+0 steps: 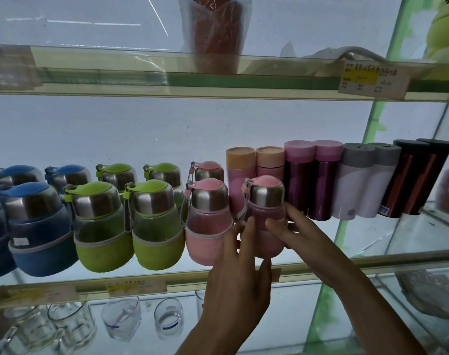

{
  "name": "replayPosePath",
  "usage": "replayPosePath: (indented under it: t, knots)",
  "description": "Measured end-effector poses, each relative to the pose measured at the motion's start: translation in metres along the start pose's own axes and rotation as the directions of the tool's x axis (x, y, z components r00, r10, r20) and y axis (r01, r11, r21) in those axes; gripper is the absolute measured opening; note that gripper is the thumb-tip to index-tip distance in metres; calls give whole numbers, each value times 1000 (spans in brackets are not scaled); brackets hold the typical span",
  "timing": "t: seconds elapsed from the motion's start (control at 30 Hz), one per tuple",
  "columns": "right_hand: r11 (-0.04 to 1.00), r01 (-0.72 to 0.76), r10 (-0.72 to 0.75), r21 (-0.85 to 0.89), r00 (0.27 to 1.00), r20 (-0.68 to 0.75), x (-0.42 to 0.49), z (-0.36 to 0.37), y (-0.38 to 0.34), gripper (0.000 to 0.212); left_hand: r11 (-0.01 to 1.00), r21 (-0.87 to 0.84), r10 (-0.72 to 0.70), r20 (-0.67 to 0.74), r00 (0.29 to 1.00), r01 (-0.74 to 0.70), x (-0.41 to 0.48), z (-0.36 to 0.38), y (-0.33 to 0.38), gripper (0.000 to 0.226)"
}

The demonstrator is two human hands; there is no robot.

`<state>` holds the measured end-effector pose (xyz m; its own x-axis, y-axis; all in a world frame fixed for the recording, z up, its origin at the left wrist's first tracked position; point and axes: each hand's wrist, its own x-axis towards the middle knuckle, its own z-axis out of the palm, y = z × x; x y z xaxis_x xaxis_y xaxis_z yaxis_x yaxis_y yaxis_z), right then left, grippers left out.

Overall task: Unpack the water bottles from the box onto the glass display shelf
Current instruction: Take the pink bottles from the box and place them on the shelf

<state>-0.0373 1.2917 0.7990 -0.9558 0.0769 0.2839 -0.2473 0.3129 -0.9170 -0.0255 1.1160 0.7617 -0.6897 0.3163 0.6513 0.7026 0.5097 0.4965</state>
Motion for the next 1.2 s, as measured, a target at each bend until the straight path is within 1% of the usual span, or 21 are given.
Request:
replayPosePath:
  t: [0.17,0.27,0.47,0.67,0.77,0.83,0.9,1.03,1.2]
  knots:
    - [1000,-21,21,-13,1000,-21,-5,-1,2,59,999,-32,23,-36,999,-24,-2,-5,2,71]
    - [1000,-27,27,-7,1000,-7,-8,-2,0,70,998,-57,31,-51,998,-34,-4,-7,2,68]
    - [998,-26,26,-48,1000,-6,-8,1,-1,62,996,-79,27,-80,996,-34,-1,-8,1,62]
    - [998,5,-6,-63,1000,-12,-9,2,-3,71,995,-97,28,-70,997,-35,0,-10,1,51]
    - [997,38,-42,-73,998,-46,-13,5,-4,64,991,-114,54,-81,995,-63,2,-10,5,43]
    - [995,49,-61,-83,988,-142,-18,6,-4,52,985,-150,75,-84,994,-87,3,-9,9,40]
    - [993,54,-76,-106,973,-219,-24,4,-4,48,973,-197,100,-90,991,-117,3,-7,14,40]
    - [994,53,-76,-96,964,-254,-43,-7,-3,49,961,-237,132,-69,989,-145,5,4,18,40]
    - [996,40,-63,-86,954,-292,-65,-15,-7,40,940,-306,158,-8,987,-153,7,20,27,45]
